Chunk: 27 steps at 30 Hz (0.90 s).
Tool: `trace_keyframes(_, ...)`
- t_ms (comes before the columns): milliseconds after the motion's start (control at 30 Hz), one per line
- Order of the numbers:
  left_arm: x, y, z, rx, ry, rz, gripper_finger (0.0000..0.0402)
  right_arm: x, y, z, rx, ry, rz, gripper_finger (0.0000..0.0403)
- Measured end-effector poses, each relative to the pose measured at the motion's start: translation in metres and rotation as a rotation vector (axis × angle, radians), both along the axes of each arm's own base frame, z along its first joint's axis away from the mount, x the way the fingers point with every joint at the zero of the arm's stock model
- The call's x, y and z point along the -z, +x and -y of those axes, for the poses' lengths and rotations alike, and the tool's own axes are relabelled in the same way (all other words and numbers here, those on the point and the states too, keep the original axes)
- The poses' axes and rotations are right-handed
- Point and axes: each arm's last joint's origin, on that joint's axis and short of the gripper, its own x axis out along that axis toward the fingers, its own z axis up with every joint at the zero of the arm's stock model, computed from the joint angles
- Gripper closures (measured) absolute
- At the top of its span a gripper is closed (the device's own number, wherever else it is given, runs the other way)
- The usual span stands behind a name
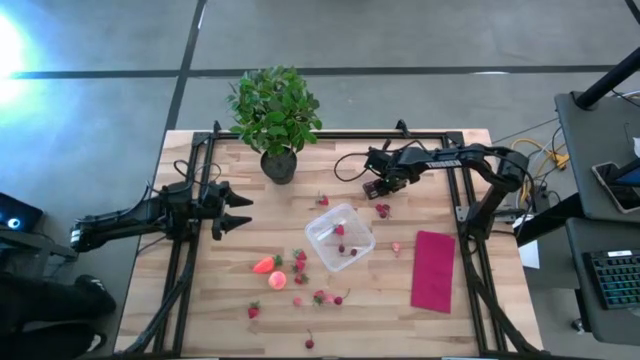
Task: Pick and placing Produce into tupperware
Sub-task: Put the blackberry into the transparent bin
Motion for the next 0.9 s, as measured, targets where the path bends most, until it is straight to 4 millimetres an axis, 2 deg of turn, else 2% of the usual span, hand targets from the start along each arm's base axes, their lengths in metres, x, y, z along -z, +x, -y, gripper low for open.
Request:
trace_keyframes(300,0.0,0.0,0.0,0.0,0.0,0.0,0.0109,-0.008,0.004,0.001,-0.001,0.007,0.045,0.031)
trace_keyframes(400,0.0,0.0,0.0,0.0,0.0,0.0,0.0109,-0.021,0.011,-0.001,-0.024,0.043,0.104,0.0309)
trace_keyframes(500,0.0,0.0,0.0,0.0,0.0,-0.001,0.0109,-0.044,0.019,-0.008,-0.089,0.093,0.18,0.0309)
trace_keyframes(600,0.0,0.0,0.0,0.0,0.0,0.0,0.0109,-0.071,0.025,-0.024,-0.216,0.158,0.223,0.0307)
trace_keyframes(733,0.0,0.0,0.0,0.0,0.0,0.0,0.0109,-0.103,0.036,-0.055,-0.46,0.243,0.314,0.03)
trace_keyframes(800,0.0,0.0,0.0,0.0,0.0,0.0,0.0109,-0.112,0.042,-0.072,-0.57,0.269,0.352,0.0295)
trace_keyframes(900,0.0,0.0,0.0,0.0,0.0,0.0,0.0109,-0.114,0.052,-0.094,-0.691,0.264,0.353,0.0286)
